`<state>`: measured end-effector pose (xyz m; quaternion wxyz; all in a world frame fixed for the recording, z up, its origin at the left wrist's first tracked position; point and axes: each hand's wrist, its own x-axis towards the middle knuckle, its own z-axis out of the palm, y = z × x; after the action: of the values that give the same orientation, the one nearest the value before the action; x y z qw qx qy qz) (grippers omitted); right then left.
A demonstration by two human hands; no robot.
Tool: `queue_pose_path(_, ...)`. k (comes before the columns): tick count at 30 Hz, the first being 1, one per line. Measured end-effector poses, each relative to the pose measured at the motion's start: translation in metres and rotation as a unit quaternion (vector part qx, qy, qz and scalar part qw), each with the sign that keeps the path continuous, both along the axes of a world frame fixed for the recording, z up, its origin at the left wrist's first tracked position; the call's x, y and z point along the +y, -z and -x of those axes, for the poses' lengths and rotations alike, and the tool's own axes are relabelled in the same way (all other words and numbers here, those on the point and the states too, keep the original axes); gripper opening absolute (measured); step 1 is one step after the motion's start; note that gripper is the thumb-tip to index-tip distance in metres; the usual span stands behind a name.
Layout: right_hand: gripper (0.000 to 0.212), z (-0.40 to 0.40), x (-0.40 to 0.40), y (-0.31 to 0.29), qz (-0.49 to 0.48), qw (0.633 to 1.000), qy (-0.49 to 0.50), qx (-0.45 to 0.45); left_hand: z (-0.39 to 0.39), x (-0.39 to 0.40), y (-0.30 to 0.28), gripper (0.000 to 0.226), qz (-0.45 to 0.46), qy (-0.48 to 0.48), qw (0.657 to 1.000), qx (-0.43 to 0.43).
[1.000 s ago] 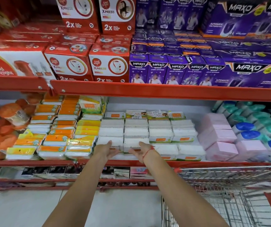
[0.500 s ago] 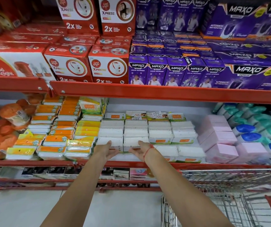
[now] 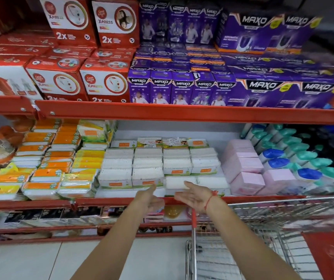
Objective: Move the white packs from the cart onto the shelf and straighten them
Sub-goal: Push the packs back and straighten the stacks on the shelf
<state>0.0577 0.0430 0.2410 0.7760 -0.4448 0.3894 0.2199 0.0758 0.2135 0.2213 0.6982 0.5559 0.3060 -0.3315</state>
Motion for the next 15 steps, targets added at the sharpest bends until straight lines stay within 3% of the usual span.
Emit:
queue_pose_path(7, 0.055, -0.003, -0.081, 0.029, 0.082, 0.994, 0.064, 0.02, 0.003, -0.07, -0.008, 0.057, 0.046, 0.0, 0.999, 0.009)
queue_pose_path(11, 0.048, -0.019, -0.083, 0.04, 0.077, 0.993, 0.082, 0.021, -0.006, -0.08, -0.006, 0.043, 0.055, -0.049, 0.997, 0.006)
queue_pose_path(15, 0.045, -0.034, -0.082, 0.044, 0.06, 0.994, 0.09, 0.015, -0.021, -0.08, -0.005, 0.043, 0.05, -0.079, 0.996, 0.014)
